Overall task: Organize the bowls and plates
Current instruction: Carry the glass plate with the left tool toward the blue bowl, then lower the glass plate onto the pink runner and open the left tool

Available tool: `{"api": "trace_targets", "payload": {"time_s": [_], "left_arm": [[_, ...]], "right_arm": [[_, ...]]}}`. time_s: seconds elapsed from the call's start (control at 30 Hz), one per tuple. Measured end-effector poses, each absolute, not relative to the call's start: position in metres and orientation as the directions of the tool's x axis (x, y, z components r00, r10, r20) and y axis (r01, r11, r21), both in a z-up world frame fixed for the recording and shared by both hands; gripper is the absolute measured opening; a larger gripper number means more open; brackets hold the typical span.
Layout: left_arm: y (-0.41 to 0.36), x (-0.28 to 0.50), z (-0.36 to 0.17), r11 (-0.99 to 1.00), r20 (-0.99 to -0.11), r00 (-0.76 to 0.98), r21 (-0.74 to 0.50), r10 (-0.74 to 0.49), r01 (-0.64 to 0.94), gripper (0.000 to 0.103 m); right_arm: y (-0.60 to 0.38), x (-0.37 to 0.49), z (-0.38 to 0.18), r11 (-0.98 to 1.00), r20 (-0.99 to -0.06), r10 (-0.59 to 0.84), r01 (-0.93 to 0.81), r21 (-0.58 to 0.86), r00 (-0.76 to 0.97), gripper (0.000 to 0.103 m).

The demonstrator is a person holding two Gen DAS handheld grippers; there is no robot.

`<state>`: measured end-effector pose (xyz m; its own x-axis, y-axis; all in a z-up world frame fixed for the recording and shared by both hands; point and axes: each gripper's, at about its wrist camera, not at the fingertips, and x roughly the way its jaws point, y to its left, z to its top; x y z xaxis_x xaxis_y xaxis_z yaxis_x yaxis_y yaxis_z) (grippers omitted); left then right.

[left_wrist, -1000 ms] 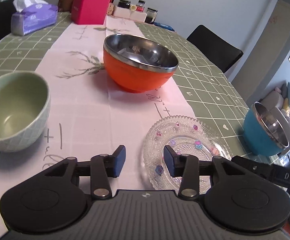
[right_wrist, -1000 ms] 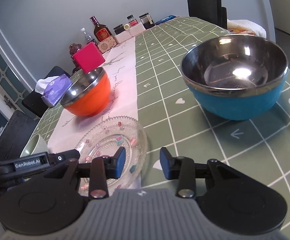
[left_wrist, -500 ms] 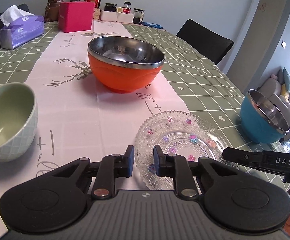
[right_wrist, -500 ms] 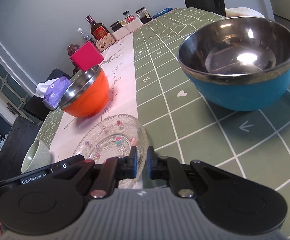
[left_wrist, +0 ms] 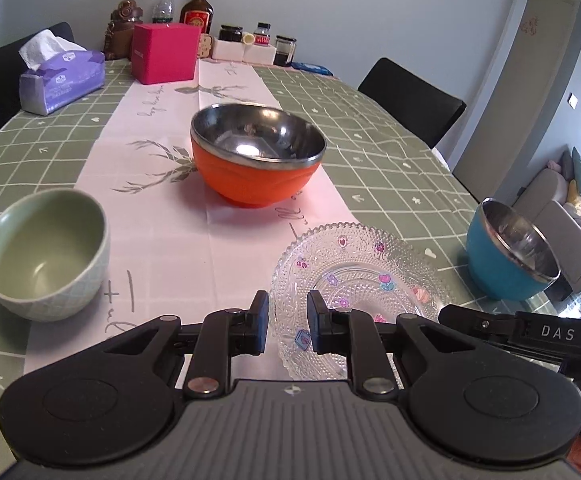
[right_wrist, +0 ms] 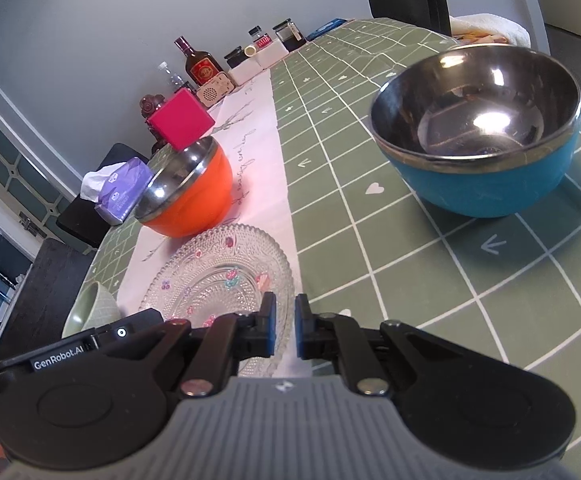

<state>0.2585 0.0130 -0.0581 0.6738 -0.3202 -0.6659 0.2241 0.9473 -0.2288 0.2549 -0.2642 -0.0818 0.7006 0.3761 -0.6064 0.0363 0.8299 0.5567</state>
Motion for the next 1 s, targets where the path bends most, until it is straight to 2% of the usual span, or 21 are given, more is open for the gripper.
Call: {"api": "trace_targets", "payload": {"time_s": [0.47, 0.53, 1.0], "left_arm": [[0.035, 0.189, -0.010, 0.947, -0.631, 0.713, -0.276, -0.306, 0.162, 0.022], [0.040, 0.177, -0.008, 0.948, -0.629, 0.718, -0.282, -0.298, 0.146, 0.019], [0.070, 0.104, -0.041, 0.924, -0.645, 0.709, -0.383, -0.285, 0.023, 0.019]], "right_arm": [[-0.251, 0.198, -0.041, 0.810, -0.550, 0.434, -0.042, 0.585, 0.714, 0.007], [-0.250, 0.186, -0.039, 0.805, -0.546, 0.446, -0.051, 0.591, 0.710, 0.007], [-0.230, 0.122, -0.052, 0.814, -0.577, 0.457, -0.057, 0.578, 0.676, 0.007]]}}
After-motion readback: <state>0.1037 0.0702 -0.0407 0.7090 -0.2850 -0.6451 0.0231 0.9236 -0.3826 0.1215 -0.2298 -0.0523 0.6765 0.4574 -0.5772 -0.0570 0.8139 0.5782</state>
